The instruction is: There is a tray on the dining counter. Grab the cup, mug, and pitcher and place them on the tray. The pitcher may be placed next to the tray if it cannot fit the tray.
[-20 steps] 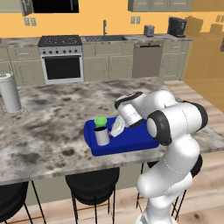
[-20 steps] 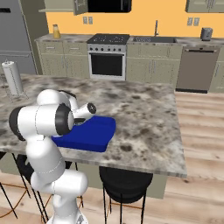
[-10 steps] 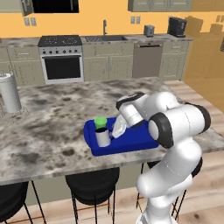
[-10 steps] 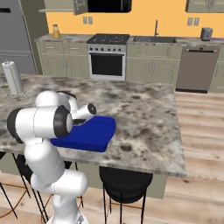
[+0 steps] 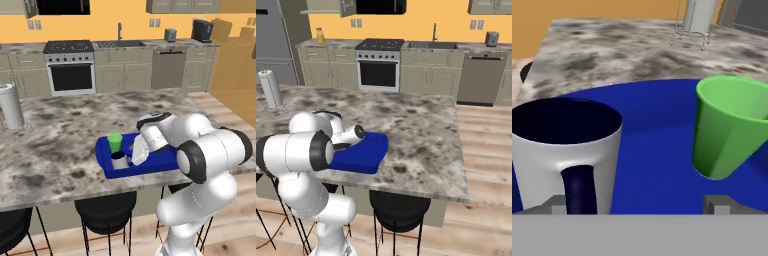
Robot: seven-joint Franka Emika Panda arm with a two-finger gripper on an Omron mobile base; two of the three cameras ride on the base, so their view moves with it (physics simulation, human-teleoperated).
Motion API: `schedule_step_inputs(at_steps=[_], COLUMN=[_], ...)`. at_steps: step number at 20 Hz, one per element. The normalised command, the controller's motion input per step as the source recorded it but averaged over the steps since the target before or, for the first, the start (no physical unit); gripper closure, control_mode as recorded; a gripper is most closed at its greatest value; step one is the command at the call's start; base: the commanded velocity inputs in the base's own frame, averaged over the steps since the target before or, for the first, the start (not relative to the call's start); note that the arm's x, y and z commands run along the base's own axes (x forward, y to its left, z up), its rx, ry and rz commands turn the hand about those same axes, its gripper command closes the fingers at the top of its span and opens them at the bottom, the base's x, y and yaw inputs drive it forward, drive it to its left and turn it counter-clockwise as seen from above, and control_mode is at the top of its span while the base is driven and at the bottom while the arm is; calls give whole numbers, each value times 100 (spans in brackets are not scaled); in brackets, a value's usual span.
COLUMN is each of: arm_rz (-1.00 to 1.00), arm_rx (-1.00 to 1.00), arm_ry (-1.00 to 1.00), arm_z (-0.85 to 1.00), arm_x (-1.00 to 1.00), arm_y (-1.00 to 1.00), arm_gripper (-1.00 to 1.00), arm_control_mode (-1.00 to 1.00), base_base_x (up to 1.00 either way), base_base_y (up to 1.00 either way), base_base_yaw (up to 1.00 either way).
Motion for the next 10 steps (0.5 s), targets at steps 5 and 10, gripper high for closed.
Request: schedule_step_inputs(at_steps=[5, 10], arm_rz=[6, 10], arm_rx=[0, 0], arm_ry=[0, 4], arm_z=[10, 21], arm_x=[-13, 0], arm_y=[0, 0], arm_gripper=[-100, -100], arm_control_mode=[-100, -100], base_base_x=[0, 0], base_base_y=[0, 0], base_base_yaw=[0, 0])
